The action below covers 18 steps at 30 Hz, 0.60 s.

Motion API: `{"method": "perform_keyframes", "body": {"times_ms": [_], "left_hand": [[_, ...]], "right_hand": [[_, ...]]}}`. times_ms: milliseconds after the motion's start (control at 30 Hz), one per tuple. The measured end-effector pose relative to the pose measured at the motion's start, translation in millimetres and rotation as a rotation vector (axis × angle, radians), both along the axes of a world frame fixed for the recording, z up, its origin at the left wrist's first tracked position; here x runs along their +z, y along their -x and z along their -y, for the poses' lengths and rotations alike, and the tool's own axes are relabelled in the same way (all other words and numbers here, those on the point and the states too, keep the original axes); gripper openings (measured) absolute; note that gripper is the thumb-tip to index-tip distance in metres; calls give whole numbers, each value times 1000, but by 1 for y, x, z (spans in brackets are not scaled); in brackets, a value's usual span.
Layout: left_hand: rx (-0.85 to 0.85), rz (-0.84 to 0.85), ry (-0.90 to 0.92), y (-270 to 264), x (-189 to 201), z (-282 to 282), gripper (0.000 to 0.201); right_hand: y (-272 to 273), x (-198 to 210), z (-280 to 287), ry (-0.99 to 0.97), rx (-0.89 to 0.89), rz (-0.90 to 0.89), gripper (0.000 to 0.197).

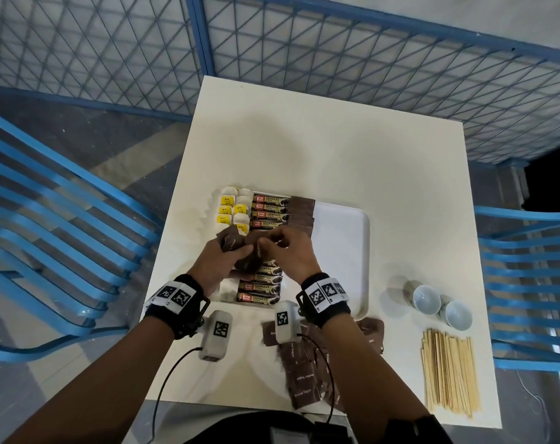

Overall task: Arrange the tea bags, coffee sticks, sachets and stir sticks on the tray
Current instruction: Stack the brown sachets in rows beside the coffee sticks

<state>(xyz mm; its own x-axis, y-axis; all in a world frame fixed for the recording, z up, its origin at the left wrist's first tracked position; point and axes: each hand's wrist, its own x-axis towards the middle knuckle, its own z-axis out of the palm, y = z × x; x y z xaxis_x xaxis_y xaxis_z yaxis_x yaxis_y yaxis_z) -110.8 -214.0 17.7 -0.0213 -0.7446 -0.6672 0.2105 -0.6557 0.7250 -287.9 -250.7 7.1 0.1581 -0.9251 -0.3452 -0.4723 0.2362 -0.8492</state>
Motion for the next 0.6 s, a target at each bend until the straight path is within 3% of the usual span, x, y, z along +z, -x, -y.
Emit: {"method": "perform_keyframes", "body": {"times_ms": [133, 300, 467, 600], "left_hand": [[-36, 24, 39, 3, 2, -2, 27], [0, -11, 39, 2, 7, -3, 23], [-6, 42, -29, 1, 9, -3, 35], [22, 101, 2, 3, 6, -3, 25]], "right_hand": [[-8, 0, -1, 33, -69, 15, 6], [-6, -3, -6, -31, 19, -78, 27], [0, 5, -8, 17, 133, -6, 20], [3, 6, -4, -4, 126, -44, 18]]}}
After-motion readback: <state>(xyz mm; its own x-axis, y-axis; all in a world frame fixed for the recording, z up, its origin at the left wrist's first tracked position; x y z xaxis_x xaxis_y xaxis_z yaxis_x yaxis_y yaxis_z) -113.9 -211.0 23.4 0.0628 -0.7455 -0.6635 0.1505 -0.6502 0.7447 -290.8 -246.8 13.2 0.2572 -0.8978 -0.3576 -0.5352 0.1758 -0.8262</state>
